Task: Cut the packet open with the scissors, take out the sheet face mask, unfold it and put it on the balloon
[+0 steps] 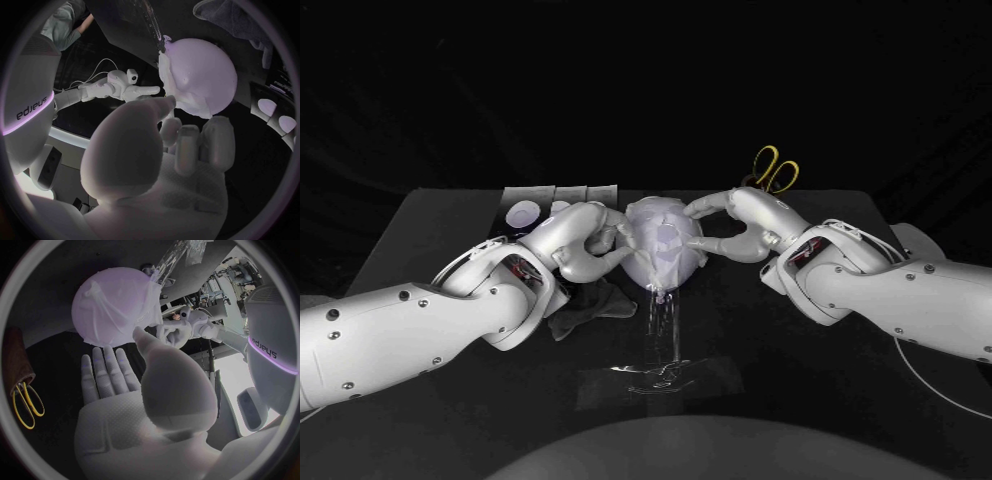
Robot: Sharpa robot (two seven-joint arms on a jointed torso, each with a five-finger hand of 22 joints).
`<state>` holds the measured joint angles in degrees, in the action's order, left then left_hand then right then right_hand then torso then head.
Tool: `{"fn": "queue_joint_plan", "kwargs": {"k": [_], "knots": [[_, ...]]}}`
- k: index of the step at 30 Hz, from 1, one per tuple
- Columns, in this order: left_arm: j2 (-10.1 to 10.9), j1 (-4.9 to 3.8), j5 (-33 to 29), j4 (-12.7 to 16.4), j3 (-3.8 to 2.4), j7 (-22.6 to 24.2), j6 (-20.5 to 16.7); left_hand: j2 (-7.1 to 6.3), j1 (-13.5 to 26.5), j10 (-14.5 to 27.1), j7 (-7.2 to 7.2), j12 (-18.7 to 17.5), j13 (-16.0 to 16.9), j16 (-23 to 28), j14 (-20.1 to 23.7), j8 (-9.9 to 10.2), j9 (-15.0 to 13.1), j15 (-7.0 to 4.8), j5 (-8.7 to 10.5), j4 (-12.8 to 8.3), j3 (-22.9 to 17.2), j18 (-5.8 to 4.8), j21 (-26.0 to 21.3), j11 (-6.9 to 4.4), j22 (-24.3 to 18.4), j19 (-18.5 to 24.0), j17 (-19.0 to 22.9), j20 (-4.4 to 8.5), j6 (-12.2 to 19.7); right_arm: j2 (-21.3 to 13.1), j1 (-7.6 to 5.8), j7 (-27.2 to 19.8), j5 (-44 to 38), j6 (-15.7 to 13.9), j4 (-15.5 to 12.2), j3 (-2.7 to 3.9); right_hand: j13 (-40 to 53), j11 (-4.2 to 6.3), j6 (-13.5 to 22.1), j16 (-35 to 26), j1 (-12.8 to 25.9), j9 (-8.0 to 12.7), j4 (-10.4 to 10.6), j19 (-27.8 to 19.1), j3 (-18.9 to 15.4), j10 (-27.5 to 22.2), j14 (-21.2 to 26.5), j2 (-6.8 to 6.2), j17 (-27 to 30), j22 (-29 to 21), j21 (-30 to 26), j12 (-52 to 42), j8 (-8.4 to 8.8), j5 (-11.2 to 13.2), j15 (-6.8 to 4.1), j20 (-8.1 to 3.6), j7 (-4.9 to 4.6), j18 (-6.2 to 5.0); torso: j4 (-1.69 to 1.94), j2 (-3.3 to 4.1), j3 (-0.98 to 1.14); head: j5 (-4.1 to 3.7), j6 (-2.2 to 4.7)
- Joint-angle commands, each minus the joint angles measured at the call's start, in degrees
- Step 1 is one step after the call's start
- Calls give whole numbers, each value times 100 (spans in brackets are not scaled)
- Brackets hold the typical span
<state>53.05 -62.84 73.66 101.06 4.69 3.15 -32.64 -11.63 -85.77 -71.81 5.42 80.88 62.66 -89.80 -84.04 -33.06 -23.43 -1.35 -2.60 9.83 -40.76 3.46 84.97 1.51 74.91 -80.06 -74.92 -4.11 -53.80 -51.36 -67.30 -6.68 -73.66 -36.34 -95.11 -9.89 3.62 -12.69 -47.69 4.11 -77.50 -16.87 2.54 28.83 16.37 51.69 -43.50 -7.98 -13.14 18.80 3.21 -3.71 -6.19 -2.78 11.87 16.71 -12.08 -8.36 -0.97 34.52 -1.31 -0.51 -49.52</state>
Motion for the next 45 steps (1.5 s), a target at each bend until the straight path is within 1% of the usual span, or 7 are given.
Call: {"fn": "queue_joint_plan", "kwargs": {"k": [1,9,16,23,31,38,45], "knots": [[72,-3,-128,60,-3,40,179,0,57,-39,28,13,3,-20,-596,-26,-193,-28,-20,5,-24,-48,33,-4,221,-42,-1508,-4,-15,-1,5,-17,-43,48,-7,2,6,-10,-29,-27,-42,6,10,-40,-37,33,-21,-5,7,-5,-16,-1,-34,-4,4,-1,-307,-7,3,0,0,8,-5],[246,0,-210,115,9,-37,421,-2,81,-49,26,16,19,-20,-596,-34,-203,-29,-20,-14,-41,-48,32,-5,219,-41,-1508,-3,-13,-2,14,-25,-41,35,-5,2,5,-11,-32,-32,-43,8,11,-42,-43,34,9,-2,19,-12,-16,1,-35,-3,4,-1,-306,-8,-4,2,0,23,-15],[304,1,-251,-3,14,-95,583,-9,124,-69,23,24,51,-20,-596,-51,-222,-31,-20,-46,-69,-49,34,-9,224,-44,-1508,-2,-12,1,19,-28,-41,29,-7,2,5,-11,-33,-35,-44,8,12,-45,-46,34,15,-1,22,-16,-17,2,-36,-3,5,-1,-306,-7,-10,8,4,34,-12],[303,2,-279,-110,18,-147,747,-10,137,-76,22,27,61,-20,-596,-56,-228,-32,-20,-56,-78,-50,36,-10,231,-49,-1508,-2,-12,-3,20,-26,-41,25,-9,2,4,-11,-36,-40,-47,10,12,-48,-52,35,31,2,30,-24,-17,3,-36,-4,6,0,-305,-7,-12,9,2,43,-28],[284,4,-273,-232,25,-219,903,-9,144,-82,21,30,69,-20,-596,-58,-231,-33,-19,-60,-84,-50,36,-11,231,-49,-1508,-2,-12,-2,20,-26,-41,23,-9,2,3,-11,-40,-46,-51,12,12,-50,-59,35,52,5,40,-31,-17,5,-37,-4,8,0,-305,-7,-8,3,5,44,-31],[262,6,-278,-298,42,-259,1045,-9,147,-85,21,31,74,-20,-596,-59,-233,-33,-19,-62,-86,-51,37,-11,236,-52,-1508,-2,-11,-3,20,-28,-41,20,-11,2,3,-11,-40,-46,-51,12,12,-50,-59,35,52,5,40,-31,-17,5,-37,-4,8,0,-305,-7,-8,9,1,45,-40],[257,8,-241,-375,56,-333,1224,-9,160,-96,19,36,92,-20,-596,-64,-238,-34,-20,-72,-96,-53,40,-13,243,-57,-1508,-1,-10,-2,20,-27,-41,21,-11,2,2,-11,-42,-51,-55,14,12,-48,-64,35,76,7,50,-36,-17,7,-37,-3,9,0,-304,-7,-7,8,3,55,-48]]}}
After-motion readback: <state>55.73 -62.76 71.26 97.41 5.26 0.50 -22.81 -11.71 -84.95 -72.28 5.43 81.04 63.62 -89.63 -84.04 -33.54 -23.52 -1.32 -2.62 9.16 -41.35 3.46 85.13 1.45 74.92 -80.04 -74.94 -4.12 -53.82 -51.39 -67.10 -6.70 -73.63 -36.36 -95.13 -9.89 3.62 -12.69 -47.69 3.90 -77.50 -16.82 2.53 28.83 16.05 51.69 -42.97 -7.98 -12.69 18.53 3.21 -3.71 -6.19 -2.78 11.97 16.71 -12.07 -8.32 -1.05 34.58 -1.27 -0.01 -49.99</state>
